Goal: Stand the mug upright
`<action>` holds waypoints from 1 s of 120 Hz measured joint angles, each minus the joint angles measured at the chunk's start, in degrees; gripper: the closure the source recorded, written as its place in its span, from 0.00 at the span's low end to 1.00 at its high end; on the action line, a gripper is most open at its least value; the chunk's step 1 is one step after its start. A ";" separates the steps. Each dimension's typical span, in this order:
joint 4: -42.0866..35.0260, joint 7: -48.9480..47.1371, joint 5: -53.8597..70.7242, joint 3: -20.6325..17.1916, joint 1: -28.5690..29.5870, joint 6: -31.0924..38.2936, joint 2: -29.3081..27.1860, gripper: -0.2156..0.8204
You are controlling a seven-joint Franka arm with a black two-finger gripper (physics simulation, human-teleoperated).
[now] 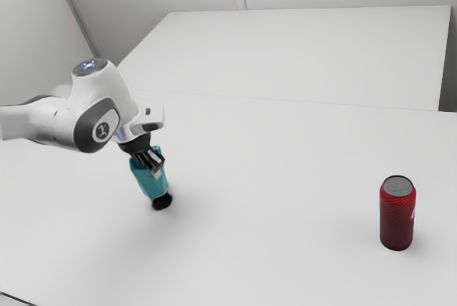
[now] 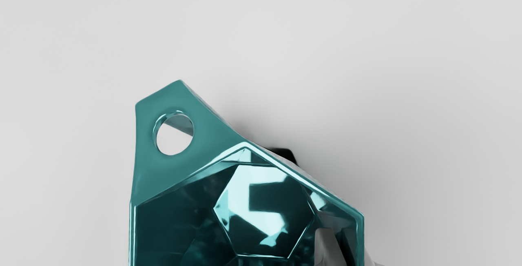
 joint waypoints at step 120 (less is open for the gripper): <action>-1.61 -9.89 3.32 -0.01 -0.93 7.84 4.74 0.97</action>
